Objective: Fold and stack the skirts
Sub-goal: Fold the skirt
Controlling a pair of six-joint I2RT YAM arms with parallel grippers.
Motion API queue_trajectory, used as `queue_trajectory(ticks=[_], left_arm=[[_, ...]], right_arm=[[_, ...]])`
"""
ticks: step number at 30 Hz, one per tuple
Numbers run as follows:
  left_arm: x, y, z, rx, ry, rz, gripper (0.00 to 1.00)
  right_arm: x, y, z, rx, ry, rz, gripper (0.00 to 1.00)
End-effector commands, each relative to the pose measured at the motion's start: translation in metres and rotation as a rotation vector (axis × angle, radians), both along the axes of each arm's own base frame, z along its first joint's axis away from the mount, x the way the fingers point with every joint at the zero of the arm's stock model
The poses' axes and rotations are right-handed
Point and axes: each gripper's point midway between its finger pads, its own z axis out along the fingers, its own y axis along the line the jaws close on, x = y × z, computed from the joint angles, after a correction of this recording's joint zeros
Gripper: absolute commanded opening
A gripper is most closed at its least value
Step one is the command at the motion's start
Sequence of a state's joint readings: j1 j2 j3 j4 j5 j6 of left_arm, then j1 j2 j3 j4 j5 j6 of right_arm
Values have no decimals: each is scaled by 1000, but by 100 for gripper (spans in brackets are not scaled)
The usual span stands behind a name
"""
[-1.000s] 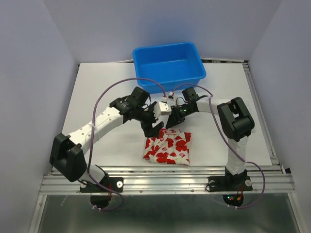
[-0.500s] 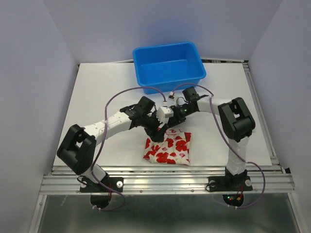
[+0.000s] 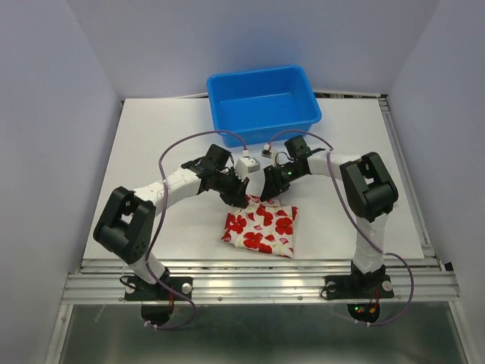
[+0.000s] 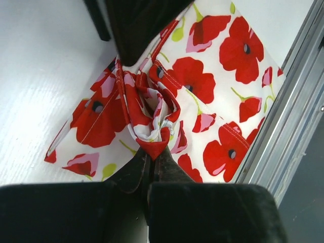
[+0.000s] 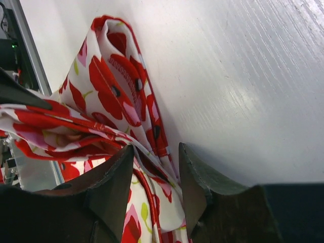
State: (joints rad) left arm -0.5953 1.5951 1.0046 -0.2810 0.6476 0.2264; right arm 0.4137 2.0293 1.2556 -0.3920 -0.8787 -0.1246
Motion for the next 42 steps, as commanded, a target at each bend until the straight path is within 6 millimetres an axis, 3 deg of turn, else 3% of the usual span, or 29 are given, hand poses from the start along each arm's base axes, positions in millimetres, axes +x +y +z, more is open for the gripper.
queue_trajectory(ticks=[1,9,13,17,20,23,26,30,32,36,40,42], left_arm=[[9,-10,11,-94,45,-20,0],[31,8,-45,-69,211,79,0],[37,15,-66,-63,269,110,0],[39,19,-76,-64,321,143,0],[43,22,-77,-64,333,176,0],[52,27,-77,-65,340,235,0],[58,32,-79,-66,350,277,0],[63,36,-84,-66,367,320,0],[66,37,-86,-77,373,326,0],[73,40,-85,-107,400,365,4],[88,53,-79,-138,387,388,19],[100,61,-63,-151,330,387,24]], right_arm=[[-2,-10,-21,-81,-21,10,47],[6,-10,-12,-86,-62,-4,47],[23,-14,5,-82,-105,-47,50],[51,-21,41,-100,-211,-107,60],[55,-23,92,-78,-287,-147,61],[41,-21,119,-29,-263,-169,61],[-2,-10,137,88,-139,-131,58],[-69,7,113,121,34,-15,55],[-95,4,82,90,140,-6,55],[-95,-3,33,8,168,-18,54],[-64,-19,-2,-89,158,-105,53],[-47,-22,-11,-118,137,-134,53]])
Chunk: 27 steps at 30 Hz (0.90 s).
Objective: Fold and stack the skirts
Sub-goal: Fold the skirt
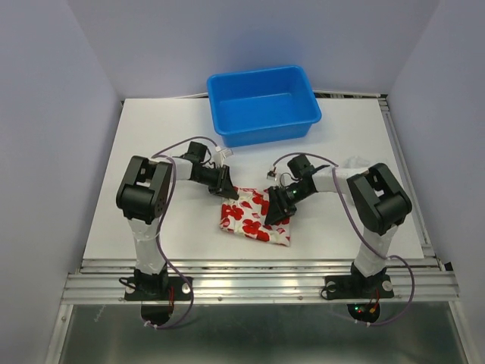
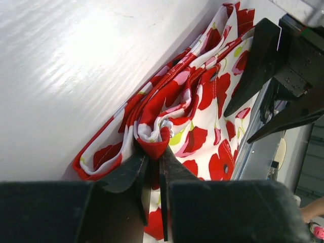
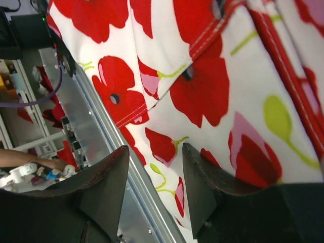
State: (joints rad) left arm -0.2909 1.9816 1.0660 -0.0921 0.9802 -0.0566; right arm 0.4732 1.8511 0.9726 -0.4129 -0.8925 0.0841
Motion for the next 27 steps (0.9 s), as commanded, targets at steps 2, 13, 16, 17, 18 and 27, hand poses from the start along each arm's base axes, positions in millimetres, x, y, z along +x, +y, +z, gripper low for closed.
queue_trajectory(ticks=[2,13,16,17,18,27], left_arm=[[46,42,12,111,-190,73,29],[-11,24,111,52,-396,12,48],[-41,10,87,-2,-268,-44,46],[-50,11,72,3,-216,-47,46],[-52,11,57,7,-180,-49,45],[-17,47,-6,168,-54,67,40]], right_arm=[[57,-6,-12,-71,-167,-62,53],[70,2,-3,-54,-172,-94,53],[72,1,-6,-67,-170,-105,53],[73,1,-6,-70,-169,-108,53],[74,1,-7,-74,-171,-112,53],[88,0,5,-98,-226,-135,52]])
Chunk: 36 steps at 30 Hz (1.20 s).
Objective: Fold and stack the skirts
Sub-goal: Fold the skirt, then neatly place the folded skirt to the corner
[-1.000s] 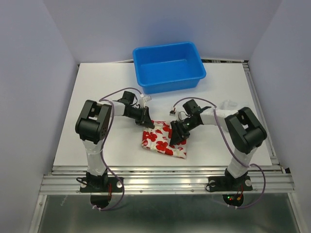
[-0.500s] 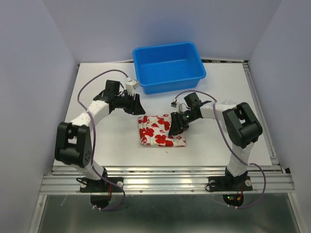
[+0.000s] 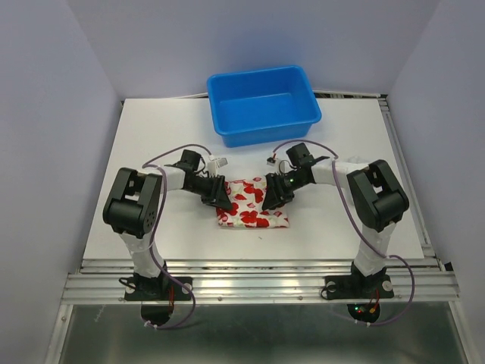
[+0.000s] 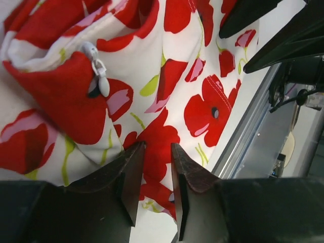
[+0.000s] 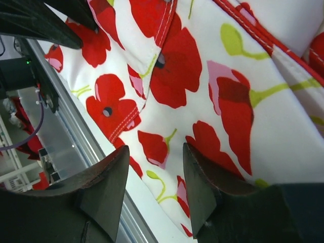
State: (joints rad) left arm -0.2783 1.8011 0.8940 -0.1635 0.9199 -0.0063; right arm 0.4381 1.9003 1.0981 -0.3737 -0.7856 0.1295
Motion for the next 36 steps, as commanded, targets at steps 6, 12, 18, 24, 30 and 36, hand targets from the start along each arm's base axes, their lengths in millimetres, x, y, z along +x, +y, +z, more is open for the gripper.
queue_trajectory(ticks=[6,12,18,24,30,36], left_arm=[[40,19,32,37,-210,18,44],[41,39,95,104,-385,100,60],[41,69,67,295,-243,283,58],[40,70,45,307,-174,343,58],[45,70,22,331,-120,361,73],[47,66,-5,344,-62,350,75]], right_arm=[[45,-2,43,-45,-208,-65,53],[56,-27,83,-93,-263,-271,71],[39,-46,54,-184,-158,-420,71],[38,-47,20,-228,-43,-491,72],[39,-46,-10,-256,11,-501,71],[39,-42,-25,-263,49,-487,61]])
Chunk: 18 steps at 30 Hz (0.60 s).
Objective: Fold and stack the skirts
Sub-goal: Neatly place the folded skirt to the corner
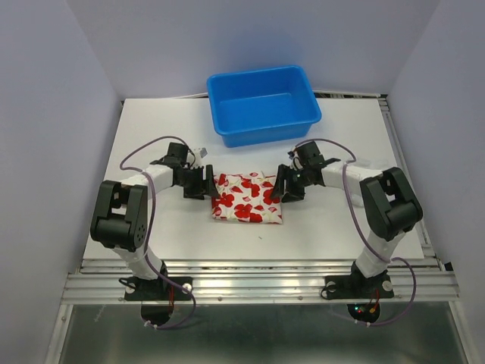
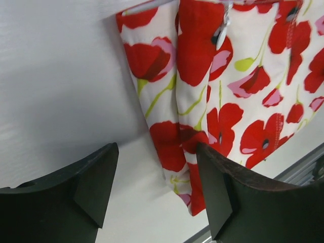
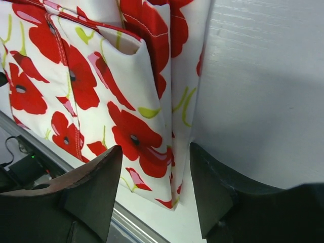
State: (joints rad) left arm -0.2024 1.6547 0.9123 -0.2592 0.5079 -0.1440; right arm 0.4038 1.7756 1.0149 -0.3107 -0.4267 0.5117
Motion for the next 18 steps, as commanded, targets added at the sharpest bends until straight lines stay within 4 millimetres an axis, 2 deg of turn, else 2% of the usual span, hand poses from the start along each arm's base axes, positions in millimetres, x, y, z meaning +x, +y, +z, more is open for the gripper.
queue_trajectory(ticks=[1,5,6,7,9,10,12,13,15,16,17,18], left_arm=[[5,-2,-14,10,15,15,73],[4,-18,-19,-17,35,-12,61],[3,-25,-21,-28,44,-24,55],[2,-29,-21,-36,48,-30,51],[2,-33,-21,-45,54,-35,48],[2,-37,-20,-51,53,-40,42],[6,-39,-18,-53,45,-41,36],[8,-40,-16,-54,39,-40,27],[14,-44,-8,-69,19,-44,17],[16,-47,-3,-77,9,-49,5],[18,-49,3,-87,-2,-54,0],[25,-53,13,-95,-28,-57,0]], right_arm=[[5,-3,-24,-45,31,-18,60],[9,2,-29,-49,30,-4,50],[11,1,-31,-55,26,0,42],[15,2,-29,-53,13,-2,38],[20,4,-24,-47,-14,5,31],[23,6,-21,-37,-28,8,20],[29,7,-12,-35,-67,19,8],[32,6,-9,-44,-82,15,1],[38,3,2,-60,-125,14,1],[42,-1,6,-82,-152,5,0],[47,-7,12,-92,-175,-8,0],[51,-11,24,-108,-220,-8,0]])
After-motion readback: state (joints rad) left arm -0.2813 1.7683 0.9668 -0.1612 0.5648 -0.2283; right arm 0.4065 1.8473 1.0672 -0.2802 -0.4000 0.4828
